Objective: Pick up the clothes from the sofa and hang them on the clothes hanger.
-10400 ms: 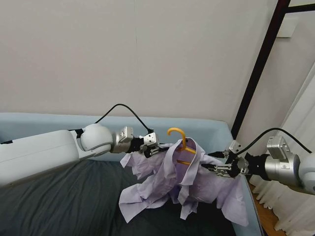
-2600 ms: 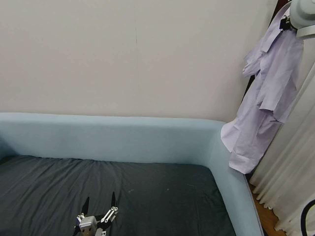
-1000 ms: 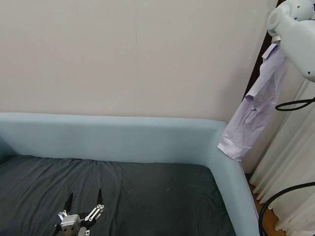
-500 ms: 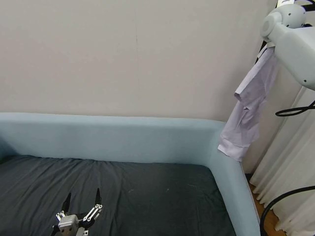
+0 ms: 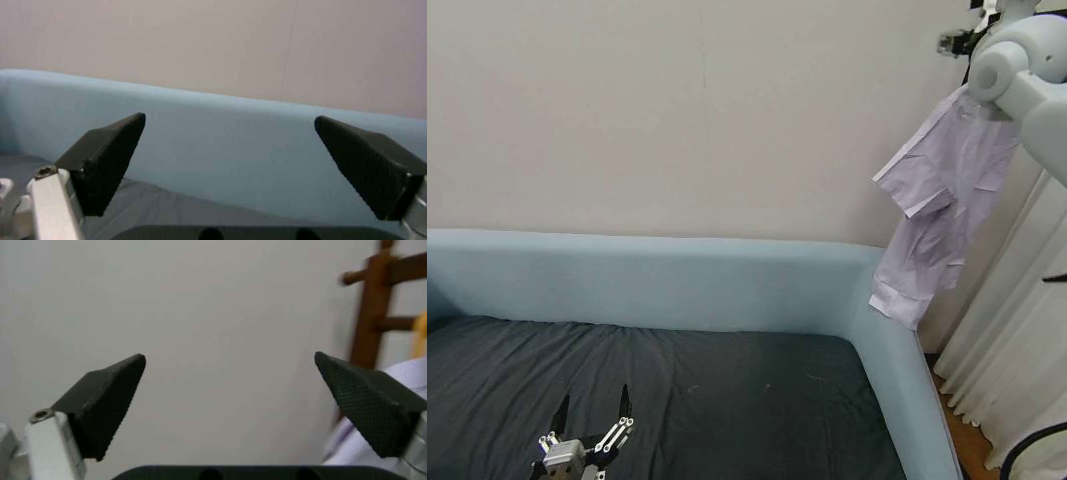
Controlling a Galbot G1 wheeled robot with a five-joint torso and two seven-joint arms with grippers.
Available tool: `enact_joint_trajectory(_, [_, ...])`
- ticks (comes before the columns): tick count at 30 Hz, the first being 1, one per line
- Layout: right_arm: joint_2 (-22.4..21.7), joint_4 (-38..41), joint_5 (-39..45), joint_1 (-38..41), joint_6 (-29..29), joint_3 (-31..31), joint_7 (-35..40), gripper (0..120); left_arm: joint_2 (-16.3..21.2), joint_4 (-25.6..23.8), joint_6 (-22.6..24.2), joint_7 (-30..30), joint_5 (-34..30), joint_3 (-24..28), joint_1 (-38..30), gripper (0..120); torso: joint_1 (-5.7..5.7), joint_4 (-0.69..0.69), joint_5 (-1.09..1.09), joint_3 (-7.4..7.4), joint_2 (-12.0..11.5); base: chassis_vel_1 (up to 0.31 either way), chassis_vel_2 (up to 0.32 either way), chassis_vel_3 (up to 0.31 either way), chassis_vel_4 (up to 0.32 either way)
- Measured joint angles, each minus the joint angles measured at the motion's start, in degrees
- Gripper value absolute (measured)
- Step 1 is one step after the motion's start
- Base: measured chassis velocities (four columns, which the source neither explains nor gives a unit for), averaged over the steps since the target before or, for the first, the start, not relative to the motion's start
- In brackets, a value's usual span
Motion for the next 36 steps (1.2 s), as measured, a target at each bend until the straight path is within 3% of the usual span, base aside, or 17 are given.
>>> enact_joint_trajectory(2, [-1.7,8.0,3.1,-8.1,3.3,4.7,-0.4,100,-0.3,0.2,-0.4,0.1,0.0,0.0,0.0,100,0.0,0.02,0.0,0.0,0.0,0.0,0.0,0.0,0.0])
enact_joint_trajectory(3, [-1.7,8.0,3.1,-8.1,3.3,4.7,-0.4,100,-0.3,0.2,-0.4,0.1,0.0,0.0,0.0,100,0.0,0.02,0.0,0.0,0.0,0.0,0.0,0.0,0.0])
enact_joint_trajectory(8, [-3.0,15.3,0.4,-24.7,7.4,13.4,-4.2,100,-0.6,0.6,-1.6,0.8,-0.4,-0.9,-0.4,100,0.0,0.03,-0.01,0.01,0.0,0.0,0.0,0.0,0.0])
enact_joint_trajectory(11, [-4.0,19.4,-5.6,-37.7,9.8,17.3,-7.7,100,-1.6,1.3,-2.6,1.1,0.2,-0.1,-0.2,100,0.0,0.02,0.04,0.02,0.0,0.0,0.0,0.0,0.0])
enact_joint_trajectory(13, [-4.4,20.8,-8.0,-41.3,10.3,19.0,-8.3,100,-2.0,1.7,-2.8,1.2,0.6,0.2,-0.3,100,0.0,0.03,0.03,0.02,0.0,0.0,0.0,0.0,0.0])
enact_joint_trajectory(16, [-5.3,26.2,-15.1,-57.7,11.2,29.4,-9.3,100,-2.8,2.3,-3.0,1.3,1.3,0.6,-0.6,100,0.0,0.04,-0.01,0.01,0.0,0.0,0.0,0.0,0.0])
enact_joint_trajectory(17, [-5.3,26.2,-15.1,-57.7,11.2,29.4,-9.3,100,-2.8,2.3,-3.0,1.3,1.3,0.6,-0.6,100,0.0,0.04,-0.01,0.01,0.0,0.0,0.0,0.0,0.0])
enact_joint_trajectory(18, [-5.2,28.4,-19.8,-66.7,12.5,34.8,-9.5,100,-3.0,2.3,-3.0,1.4,1.4,0.7,-0.7,100,0.0,0.01,0.02,0.01,0.0,0.0,0.0,0.0,0.0])
enact_joint_trajectory(19, [-5.1,29.0,-21.3,-69.3,13.1,36.3,-9.6,100,-3.1,2.3,-3.0,1.4,1.4,0.7,-0.8,100,0.0,0.01,0.02,0.01,0.0,0.0,0.0,0.0,0.0])
enact_joint_trajectory(20, [-4.3,30.5,-27.5,-79.7,15.4,42.0,-9.9,100,-3.3,2.3,-3.0,1.4,1.5,0.6,-0.8,100,0.0,0.01,0.02,0.01,0.0,0.0,0.0,0.0,0.0])
enact_joint_trajectory(22, [-3.5,31.0,-30.8,-84.4,16.3,45.2,-10.2,100,-3.3,2.3,-3.0,1.4,1.6,0.6,-0.8,100,0.0,0.0,0.03,0.01,0.0,0.0,0.0,0.0,0.0])
enact_joint_trajectory(25, [4.1,35.0,-41.6,-106.8,19.8,59.3,-14.4,100,-2.8,3.0,-3.8,1.5,2.7,0.7,-0.7,100,0.0,-0.01,-0.01,0.0,0.0,0.0,0.0,0.0,0.0])
enact_joint_trajectory(26, [4.1,35.0,-41.6,-106.8,19.8,59.3,-14.4,100,-2.8,3.0,-3.8,1.5,2.7,0.7,-0.7,100,0.0,-0.01,-0.01,0.0,0.0,0.0,0.0,0.0,0.0])
enact_joint_trajectory(30, [18.3,36.5,-53.8,-124.0,27.5,64.9,-21.4,100,-1.5,3.1,-4.0,1.7,3.6,1.4,-0.5,100,-0.01,0.02,-0.01,0.0,0.0,0.0,0.0,0.0,0.0])
enact_joint_trajectory(31, [18.3,36.5,-53.8,-124.0,27.5,64.9,-21.4,100,-1.5,3.1,-4.0,1.7,3.6,1.4,-0.5,100,-0.01,0.02,-0.01,0.0,0.0,0.0,0.0,0.0,0.0])
enact_joint_trajectory(35, [28.1,35.6,-61.5,-135.5,35.2,66.9,-26.5,100,-0.4,2.7,-4.3,1.7,4.4,1.6,0.5,100,-0.01,0.0,-0.01,0.0,0.0,0.0,0.0,0.0,0.0])
enact_joint_trajectory(36, [28.1,35.6,-61.5,-135.5,35.2,66.9,-26.5,100,-0.4,2.7,-4.3,1.7,4.4,1.6,0.5,100,-0.01,0.0,-0.01,0.0,0.0,0.0,0.0,0.0,0.0])
